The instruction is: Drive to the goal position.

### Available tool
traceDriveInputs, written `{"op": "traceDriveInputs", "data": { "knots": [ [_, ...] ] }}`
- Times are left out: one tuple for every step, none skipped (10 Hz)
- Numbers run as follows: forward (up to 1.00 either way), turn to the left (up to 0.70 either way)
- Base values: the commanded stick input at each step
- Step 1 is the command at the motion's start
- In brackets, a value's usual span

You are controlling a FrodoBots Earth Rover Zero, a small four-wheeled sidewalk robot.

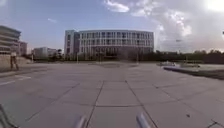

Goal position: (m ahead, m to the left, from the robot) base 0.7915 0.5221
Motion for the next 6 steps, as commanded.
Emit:
{"op": "traceDriveInputs", "data": {
  "knots": [
    [0.45, 0.00],
    [0.45, 0.00],
    [0.45, 0.00],
    [0.45, 0.00],
    [0.45, 0.00],
    [0.45, 0.00]
  ]
}}
